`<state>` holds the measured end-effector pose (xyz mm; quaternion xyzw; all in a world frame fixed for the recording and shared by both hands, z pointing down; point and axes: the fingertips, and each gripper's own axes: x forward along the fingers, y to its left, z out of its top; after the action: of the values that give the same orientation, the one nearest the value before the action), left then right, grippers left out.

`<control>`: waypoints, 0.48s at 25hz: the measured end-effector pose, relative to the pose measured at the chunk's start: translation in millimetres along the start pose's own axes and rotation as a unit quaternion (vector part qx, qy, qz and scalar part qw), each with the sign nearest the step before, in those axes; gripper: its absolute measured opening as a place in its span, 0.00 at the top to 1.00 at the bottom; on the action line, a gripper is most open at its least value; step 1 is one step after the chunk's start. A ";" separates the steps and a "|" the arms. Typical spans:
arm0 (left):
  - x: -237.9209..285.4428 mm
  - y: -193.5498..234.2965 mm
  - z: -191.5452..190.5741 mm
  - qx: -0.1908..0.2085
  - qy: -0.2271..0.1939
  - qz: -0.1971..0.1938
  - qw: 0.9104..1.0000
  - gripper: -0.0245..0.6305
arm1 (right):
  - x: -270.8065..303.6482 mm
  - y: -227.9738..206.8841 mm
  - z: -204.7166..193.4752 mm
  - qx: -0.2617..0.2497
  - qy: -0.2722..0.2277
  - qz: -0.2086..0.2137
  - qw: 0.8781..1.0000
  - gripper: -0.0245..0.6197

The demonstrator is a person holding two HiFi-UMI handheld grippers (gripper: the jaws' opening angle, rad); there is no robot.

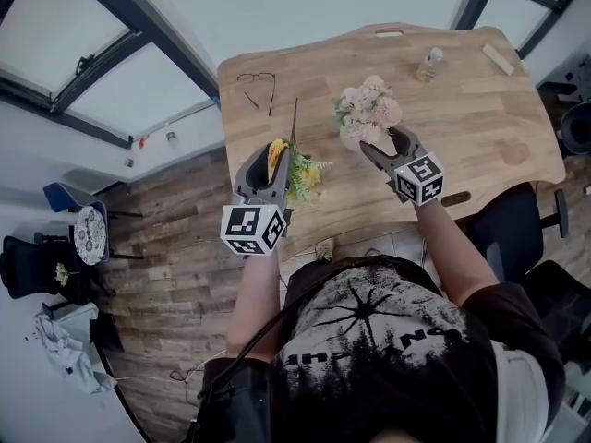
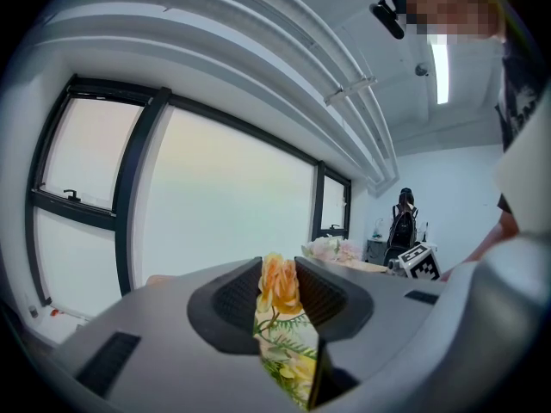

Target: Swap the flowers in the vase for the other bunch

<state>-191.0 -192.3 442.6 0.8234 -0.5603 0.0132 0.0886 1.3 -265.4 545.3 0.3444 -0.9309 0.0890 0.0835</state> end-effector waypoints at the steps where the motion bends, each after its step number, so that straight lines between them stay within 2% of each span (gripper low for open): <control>1: -1.4 -2.9 0.0 0.000 -0.001 0.001 1.000 0.77 | -4.3 1.7 -1.0 -0.001 0.002 0.003 1.000 0.50; 6: -10.1 -22.4 0.2 0.003 -0.006 0.004 1.000 0.77 | -32.9 7.7 -3.4 0.002 0.003 0.012 1.000 0.52; 8: -13.4 -31.0 -0.4 0.005 -0.008 0.005 1.000 0.77 | -46.6 9.1 -1.4 0.003 -0.003 0.014 1.000 0.64; 12: -16.1 -47.1 -1.1 0.012 -0.009 0.004 1.000 0.77 | -69.9 13.5 8.3 0.008 -0.017 0.027 0.999 0.79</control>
<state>-153.4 -160.4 435.6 0.8224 -0.5639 0.0127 0.0739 44.0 -213.4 520.6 0.3214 -0.9403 0.0928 0.0627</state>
